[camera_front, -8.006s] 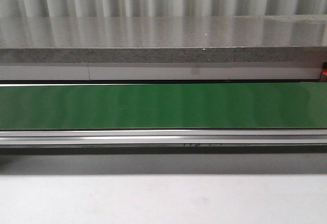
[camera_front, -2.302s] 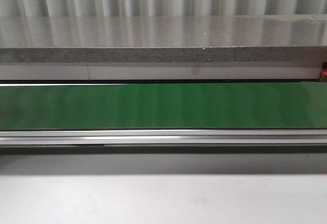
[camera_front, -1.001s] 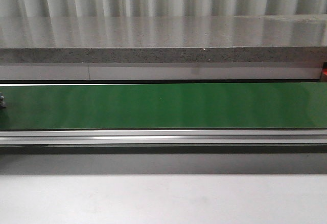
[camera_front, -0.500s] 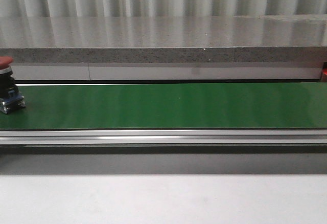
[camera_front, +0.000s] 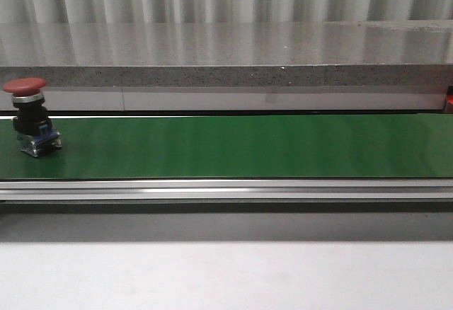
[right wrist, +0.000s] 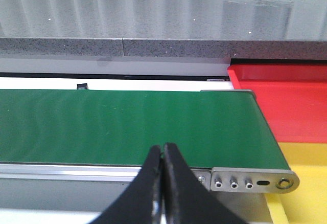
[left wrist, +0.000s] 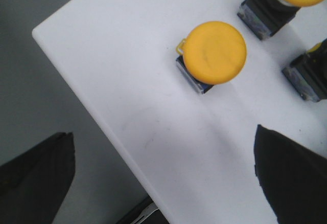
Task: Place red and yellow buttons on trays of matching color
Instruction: 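Grasp a yellow mushroom button on the table with the left gripper, then set the yellow button on the green belt and open the left gripper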
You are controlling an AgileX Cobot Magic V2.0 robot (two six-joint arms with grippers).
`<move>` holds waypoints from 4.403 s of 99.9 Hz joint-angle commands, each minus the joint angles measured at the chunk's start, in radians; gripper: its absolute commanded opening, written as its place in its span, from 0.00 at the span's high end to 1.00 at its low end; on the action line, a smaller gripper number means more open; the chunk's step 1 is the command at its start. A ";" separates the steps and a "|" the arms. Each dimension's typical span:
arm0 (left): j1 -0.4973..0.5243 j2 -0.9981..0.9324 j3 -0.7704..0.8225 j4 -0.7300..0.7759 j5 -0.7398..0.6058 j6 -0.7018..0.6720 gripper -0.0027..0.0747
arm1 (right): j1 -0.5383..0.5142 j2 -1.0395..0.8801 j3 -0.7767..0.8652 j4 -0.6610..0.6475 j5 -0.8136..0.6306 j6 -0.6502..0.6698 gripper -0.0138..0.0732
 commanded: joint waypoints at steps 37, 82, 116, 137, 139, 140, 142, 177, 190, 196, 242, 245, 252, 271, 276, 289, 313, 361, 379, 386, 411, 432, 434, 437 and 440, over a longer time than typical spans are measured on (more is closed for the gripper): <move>0.003 0.189 -0.083 -0.023 -0.089 -0.006 0.09 | -0.005 -0.016 0.001 -0.010 -0.079 -0.001 0.92; 0.003 0.290 -0.201 -0.070 -0.081 0.038 0.09 | -0.005 -0.016 0.001 -0.010 -0.079 -0.001 0.92; 0.003 0.383 -0.262 -0.093 -0.081 0.054 0.09 | -0.005 -0.016 0.001 -0.010 -0.079 -0.001 0.92; 0.003 0.406 -0.286 -0.101 -0.082 0.054 0.19 | -0.005 -0.016 0.001 -0.010 -0.079 -0.001 0.92; 0.003 0.406 -0.286 -0.101 -0.082 0.054 0.20 | -0.005 -0.016 0.001 -0.010 -0.079 -0.001 0.92; 0.003 0.406 -0.286 -0.101 -0.082 0.054 0.21 | -0.005 -0.016 0.001 -0.010 -0.079 -0.001 0.92; 0.003 0.406 -0.286 -0.101 -0.082 0.054 0.26 | -0.005 -0.016 0.001 -0.010 -0.079 -0.001 0.92; 0.003 0.402 -0.286 -0.102 -0.052 0.054 0.98 | -0.005 -0.016 0.001 -0.010 -0.079 -0.001 0.92; 0.003 0.371 -0.286 -0.100 -0.012 0.061 0.99 | -0.005 -0.016 0.001 -0.010 -0.079 -0.001 0.92; 0.003 0.340 -0.286 -0.098 -0.005 0.068 0.99 | -0.005 -0.016 0.001 -0.010 -0.079 -0.001 0.92; -0.213 -0.014 -0.286 -0.102 0.045 0.136 0.99 | -0.005 -0.016 0.001 -0.010 -0.079 -0.001 0.92; -0.235 -0.025 -0.288 -0.102 0.046 0.141 0.99 | -0.005 -0.016 0.001 -0.010 -0.079 -0.001 0.92; -0.289 -0.025 -0.304 -0.102 0.055 0.159 0.99 | -0.005 -0.016 0.001 -0.010 -0.079 -0.001 0.92; -0.410 0.050 -0.379 -0.102 0.073 0.165 0.99 | -0.005 -0.016 0.001 -0.010 -0.079 -0.001 0.92; -0.435 0.082 -0.407 -0.104 0.077 0.167 0.99 | -0.005 -0.016 0.001 -0.010 -0.079 -0.001 0.92; -0.495 0.173 -0.484 -0.104 0.107 0.167 0.99 | -0.005 -0.016 0.001 -0.010 -0.079 -0.001 0.92; -0.551 0.325 -0.589 -0.138 0.126 0.185 0.99 | -0.005 -0.016 0.001 -0.010 -0.079 -0.001 0.92; -0.554 0.418 -0.632 -0.200 0.231 0.255 0.90 | -0.005 -0.016 0.001 -0.010 -0.079 -0.001 0.92; -0.554 0.418 -0.632 -0.214 0.251 0.285 0.44 | -0.005 -0.016 0.001 -0.010 -0.079 -0.001 0.92; -0.554 0.418 -0.632 -0.214 0.251 0.289 0.22 | -0.005 -0.016 0.001 -0.010 -0.079 -0.001 0.92; -0.562 0.367 -0.634 -0.228 0.240 0.317 0.10 | -0.005 -0.016 0.001 -0.010 -0.079 -0.001 0.92; -0.628 0.236 -0.634 -0.228 0.191 0.340 0.12 | -0.005 -0.016 0.001 -0.010 -0.079 -0.001 0.92; -0.636 0.226 -0.634 -0.228 0.188 0.340 0.12 | -0.005 -0.016 0.001 -0.010 -0.079 -0.001 0.92; -0.646 0.202 -0.634 -0.228 0.184 0.340 0.12 | -0.005 -0.016 0.001 -0.010 -0.079 -0.001 0.92; -0.656 0.182 -0.633 -0.228 0.174 0.340 0.12 | -0.005 -0.016 0.001 -0.010 -0.079 -0.001 0.92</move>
